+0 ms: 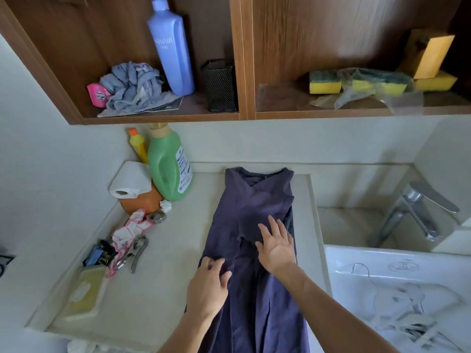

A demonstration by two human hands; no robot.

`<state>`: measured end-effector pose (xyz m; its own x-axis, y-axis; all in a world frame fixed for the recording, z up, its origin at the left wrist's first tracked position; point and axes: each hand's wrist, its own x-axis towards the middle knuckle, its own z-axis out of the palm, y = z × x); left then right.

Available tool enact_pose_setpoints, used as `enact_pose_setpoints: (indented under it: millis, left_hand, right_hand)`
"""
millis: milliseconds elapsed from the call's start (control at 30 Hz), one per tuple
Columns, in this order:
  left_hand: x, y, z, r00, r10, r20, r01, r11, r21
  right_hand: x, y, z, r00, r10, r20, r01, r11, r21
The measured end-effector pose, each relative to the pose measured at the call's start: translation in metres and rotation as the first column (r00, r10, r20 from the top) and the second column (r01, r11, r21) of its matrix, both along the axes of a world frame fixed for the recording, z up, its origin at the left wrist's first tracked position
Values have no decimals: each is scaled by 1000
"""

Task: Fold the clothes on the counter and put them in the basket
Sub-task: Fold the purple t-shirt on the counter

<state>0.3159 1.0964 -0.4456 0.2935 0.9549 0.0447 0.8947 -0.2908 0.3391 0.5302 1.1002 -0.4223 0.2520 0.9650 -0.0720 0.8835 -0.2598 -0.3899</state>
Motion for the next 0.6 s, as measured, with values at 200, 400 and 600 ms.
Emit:
enact_pose_setpoints:
  millis: [200,400,600]
  left_hand:
    - [40,68,9,968,-252,19,249,963,106]
    - [76,131,5,889,-438,-133,451,888,92]
    - [99,197,13,920,-303,-250,298,953,-59]
  right_hand:
    - [4,42,0,997,66,33,-65,998,-19]
    - [25,76,-15,998,-15,64,21,994,-104]
    - [76,118,-22,997,8,81,-1,996,-90]
